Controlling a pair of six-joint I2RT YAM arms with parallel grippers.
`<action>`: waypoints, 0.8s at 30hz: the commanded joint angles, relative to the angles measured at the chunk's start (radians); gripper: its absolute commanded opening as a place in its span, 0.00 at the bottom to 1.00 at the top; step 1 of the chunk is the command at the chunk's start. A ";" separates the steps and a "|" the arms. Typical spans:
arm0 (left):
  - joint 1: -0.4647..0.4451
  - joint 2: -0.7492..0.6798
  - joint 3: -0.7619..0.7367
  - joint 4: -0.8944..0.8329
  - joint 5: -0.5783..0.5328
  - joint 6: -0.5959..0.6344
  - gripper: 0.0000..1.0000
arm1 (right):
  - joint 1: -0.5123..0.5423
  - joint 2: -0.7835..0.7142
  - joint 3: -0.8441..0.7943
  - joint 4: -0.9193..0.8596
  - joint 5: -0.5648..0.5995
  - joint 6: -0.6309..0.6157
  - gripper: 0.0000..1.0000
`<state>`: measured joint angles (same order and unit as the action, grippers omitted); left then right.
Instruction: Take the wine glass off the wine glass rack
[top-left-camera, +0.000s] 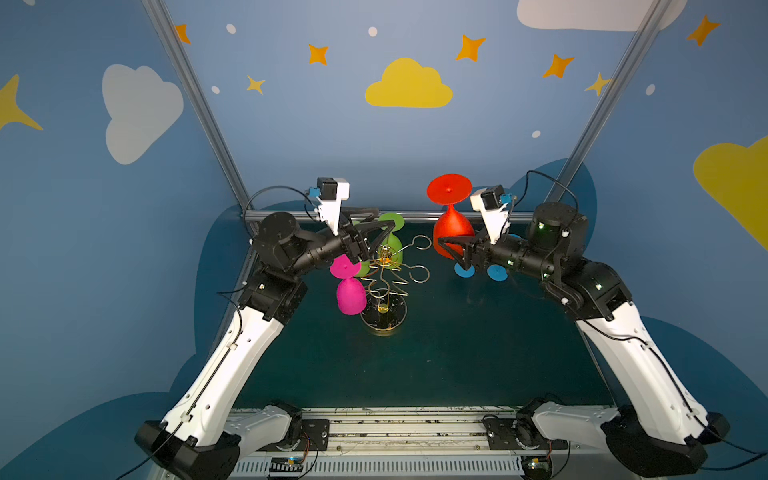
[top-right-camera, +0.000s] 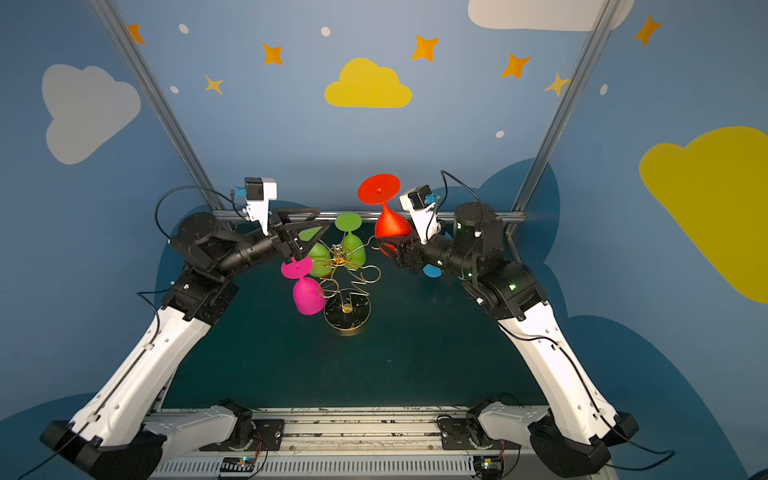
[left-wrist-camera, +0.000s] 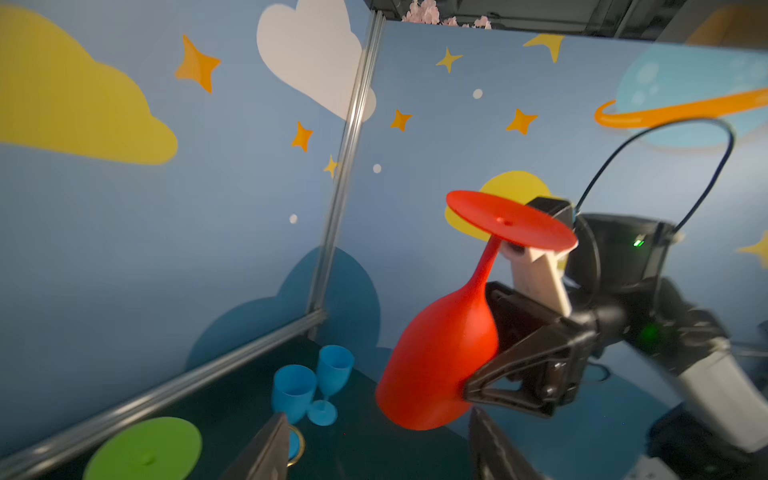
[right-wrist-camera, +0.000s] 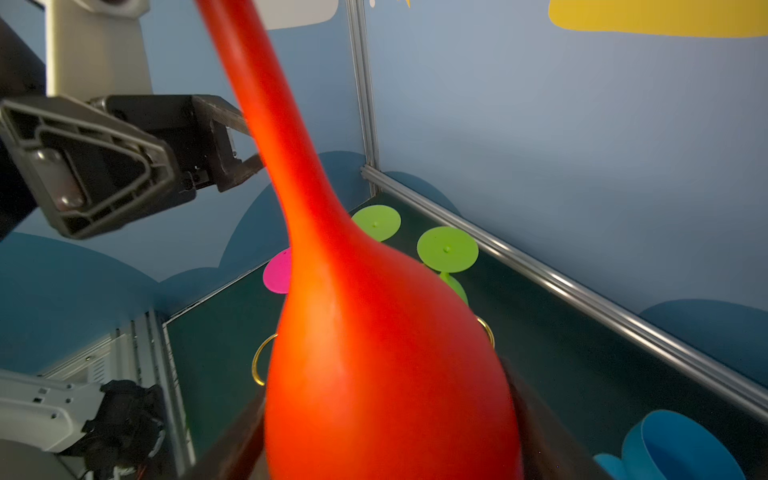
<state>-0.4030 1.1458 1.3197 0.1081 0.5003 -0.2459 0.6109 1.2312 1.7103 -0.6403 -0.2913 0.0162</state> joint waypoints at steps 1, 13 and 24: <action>-0.014 0.014 -0.038 0.129 -0.189 0.446 0.64 | 0.005 0.016 0.038 -0.159 -0.033 0.059 0.28; -0.052 0.080 -0.047 0.276 -0.051 0.731 0.62 | 0.052 0.095 0.072 -0.174 -0.128 0.137 0.22; -0.058 0.098 -0.034 0.248 0.007 0.763 0.52 | 0.114 0.185 0.115 -0.191 -0.171 0.161 0.18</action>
<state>-0.4595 1.2442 1.2617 0.3527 0.4805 0.4896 0.7132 1.4059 1.7950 -0.8173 -0.4355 0.1616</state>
